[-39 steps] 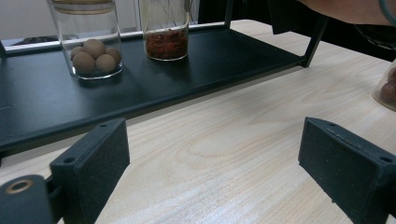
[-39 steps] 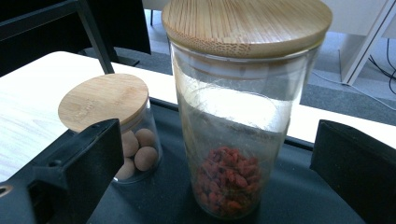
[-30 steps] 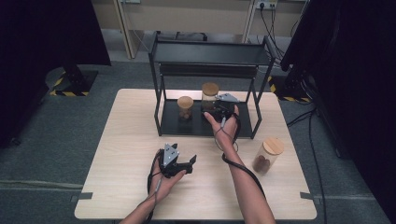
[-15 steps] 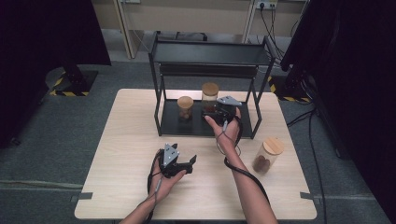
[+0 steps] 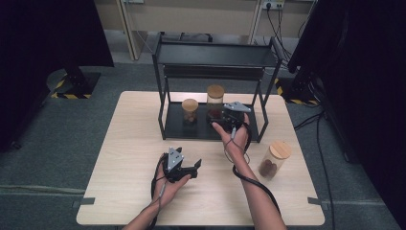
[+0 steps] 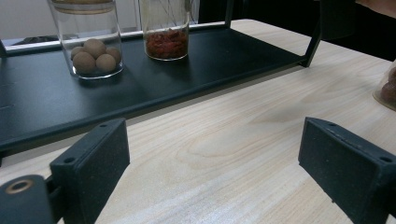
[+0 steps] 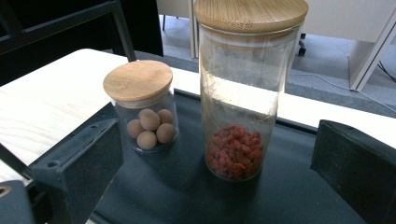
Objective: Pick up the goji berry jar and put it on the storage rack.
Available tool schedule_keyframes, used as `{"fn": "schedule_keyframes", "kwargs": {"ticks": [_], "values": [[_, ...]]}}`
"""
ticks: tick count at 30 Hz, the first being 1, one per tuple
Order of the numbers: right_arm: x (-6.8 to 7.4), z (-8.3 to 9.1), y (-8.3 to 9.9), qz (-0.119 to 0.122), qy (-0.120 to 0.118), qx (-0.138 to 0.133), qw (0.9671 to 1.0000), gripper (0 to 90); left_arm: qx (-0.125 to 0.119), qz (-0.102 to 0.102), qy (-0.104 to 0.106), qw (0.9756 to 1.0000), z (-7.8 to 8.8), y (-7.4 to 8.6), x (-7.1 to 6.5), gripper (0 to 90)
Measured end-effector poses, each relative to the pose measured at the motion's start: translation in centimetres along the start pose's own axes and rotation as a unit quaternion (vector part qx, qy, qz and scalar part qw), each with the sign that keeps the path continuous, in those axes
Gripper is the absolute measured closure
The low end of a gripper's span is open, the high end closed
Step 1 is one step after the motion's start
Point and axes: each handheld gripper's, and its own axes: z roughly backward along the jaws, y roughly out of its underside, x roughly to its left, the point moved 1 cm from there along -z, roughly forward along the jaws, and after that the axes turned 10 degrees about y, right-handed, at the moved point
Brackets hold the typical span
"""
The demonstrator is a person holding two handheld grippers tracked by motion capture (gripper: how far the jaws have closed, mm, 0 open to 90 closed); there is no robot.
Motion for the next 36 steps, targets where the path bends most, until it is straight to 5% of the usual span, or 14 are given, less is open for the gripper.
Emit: {"fn": "schedule_keyframes", "kwargs": {"ticks": [36], "values": [[0.2,2.6,2.3,0.001,-0.014,-0.001,0.9999,2.4,-0.001,0.002,-0.001,1.0000,0.0,0.0,0.0,8.2]]}}
